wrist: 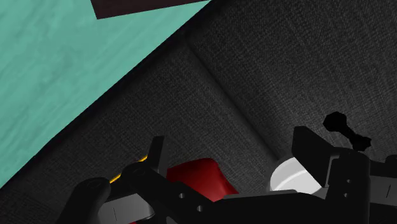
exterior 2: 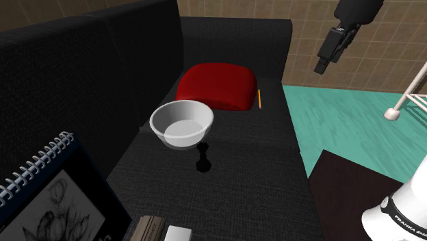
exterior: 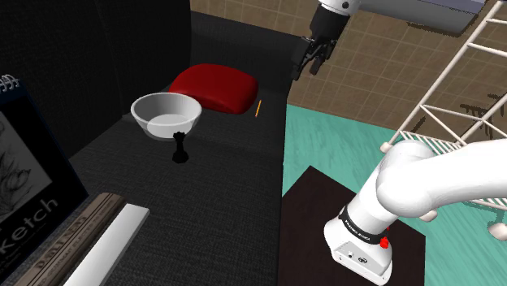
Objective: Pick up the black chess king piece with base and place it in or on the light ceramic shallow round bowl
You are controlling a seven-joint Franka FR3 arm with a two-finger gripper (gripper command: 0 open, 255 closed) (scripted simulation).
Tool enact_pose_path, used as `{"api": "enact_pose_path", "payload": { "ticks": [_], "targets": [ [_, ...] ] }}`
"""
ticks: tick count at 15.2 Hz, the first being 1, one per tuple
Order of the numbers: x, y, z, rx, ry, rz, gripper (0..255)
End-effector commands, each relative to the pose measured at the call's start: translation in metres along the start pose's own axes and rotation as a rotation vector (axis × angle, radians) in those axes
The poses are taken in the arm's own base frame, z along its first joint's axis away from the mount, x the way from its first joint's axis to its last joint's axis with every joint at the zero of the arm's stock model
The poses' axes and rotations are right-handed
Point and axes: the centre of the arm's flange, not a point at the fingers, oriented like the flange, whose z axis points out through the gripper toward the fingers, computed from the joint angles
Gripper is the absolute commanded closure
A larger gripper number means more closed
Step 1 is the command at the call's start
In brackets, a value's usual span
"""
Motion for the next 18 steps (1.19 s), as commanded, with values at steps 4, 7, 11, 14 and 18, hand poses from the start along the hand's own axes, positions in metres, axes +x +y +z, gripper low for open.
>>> {"api": "enact_pose_path", "payload": {
  "ticks": [4,7,11,14,18],
  "targets": [
    [0.013,-0.032,0.019,0.004,-0.015,0.028,0],
    [0.027,-0.065,0.038,0.009,-0.030,0.056,0],
    [0.046,-0.107,0.063,0.015,-0.049,0.094,0],
    [0.062,-0.138,0.082,0.019,-0.064,0.122,0],
    [0.083,-0.180,0.107,0.025,-0.084,0.160,0]
  ]
}}
